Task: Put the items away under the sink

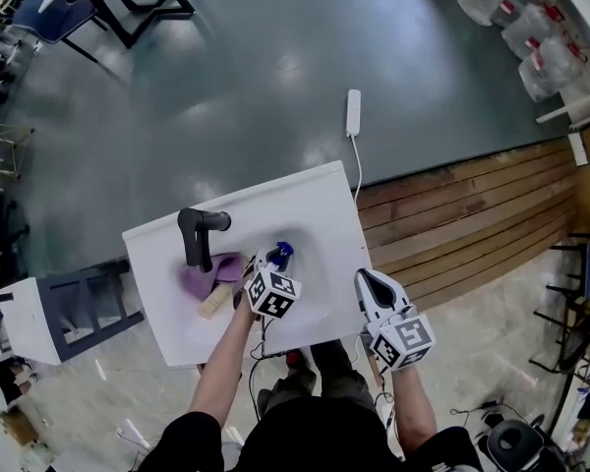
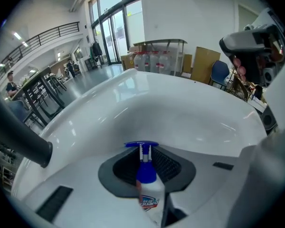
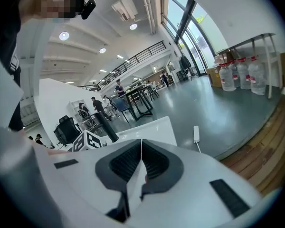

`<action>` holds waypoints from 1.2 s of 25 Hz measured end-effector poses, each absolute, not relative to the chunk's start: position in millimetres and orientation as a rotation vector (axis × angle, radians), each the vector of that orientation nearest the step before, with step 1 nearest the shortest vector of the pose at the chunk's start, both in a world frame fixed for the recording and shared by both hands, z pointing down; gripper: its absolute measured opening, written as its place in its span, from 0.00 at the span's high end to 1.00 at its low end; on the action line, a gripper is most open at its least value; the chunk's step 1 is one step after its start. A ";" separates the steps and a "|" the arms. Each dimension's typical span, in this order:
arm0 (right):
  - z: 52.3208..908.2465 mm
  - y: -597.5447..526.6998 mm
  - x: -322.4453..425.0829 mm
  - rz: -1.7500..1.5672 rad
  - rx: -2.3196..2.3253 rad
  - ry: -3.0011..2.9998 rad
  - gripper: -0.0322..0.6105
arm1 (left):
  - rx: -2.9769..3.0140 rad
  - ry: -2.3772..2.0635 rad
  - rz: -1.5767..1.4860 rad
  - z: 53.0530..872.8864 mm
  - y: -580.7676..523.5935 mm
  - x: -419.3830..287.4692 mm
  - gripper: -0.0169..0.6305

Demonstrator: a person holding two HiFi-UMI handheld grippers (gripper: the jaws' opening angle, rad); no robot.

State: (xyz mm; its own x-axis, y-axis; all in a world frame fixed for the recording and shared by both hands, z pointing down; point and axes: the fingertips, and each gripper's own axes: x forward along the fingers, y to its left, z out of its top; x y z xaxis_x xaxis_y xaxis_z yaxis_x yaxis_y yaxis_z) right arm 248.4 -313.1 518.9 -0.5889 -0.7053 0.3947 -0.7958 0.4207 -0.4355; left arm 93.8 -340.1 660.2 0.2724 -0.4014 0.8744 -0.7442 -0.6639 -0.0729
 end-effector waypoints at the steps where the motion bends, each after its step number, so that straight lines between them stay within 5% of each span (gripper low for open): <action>1: 517.3 -311.6 247.9 0.895 1.340 -2.521 0.90 | 2.209 -1.059 1.330 655.8 -339.8 93.6 0.86; 30: 458.8 -225.8 233.4 0.744 1.341 -2.627 0.90 | 2.410 -1.516 0.641 505.8 -283.4 65.4 0.86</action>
State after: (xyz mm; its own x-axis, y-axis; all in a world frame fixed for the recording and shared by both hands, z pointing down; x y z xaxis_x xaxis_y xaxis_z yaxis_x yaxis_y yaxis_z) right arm 233.4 -225.8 458.8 -0.6072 -0.7355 0.3007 -0.7839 0.4930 -0.3774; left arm 65.4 -283.4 505.8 0.3720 -0.7985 0.4733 -0.8958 -0.4425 -0.0424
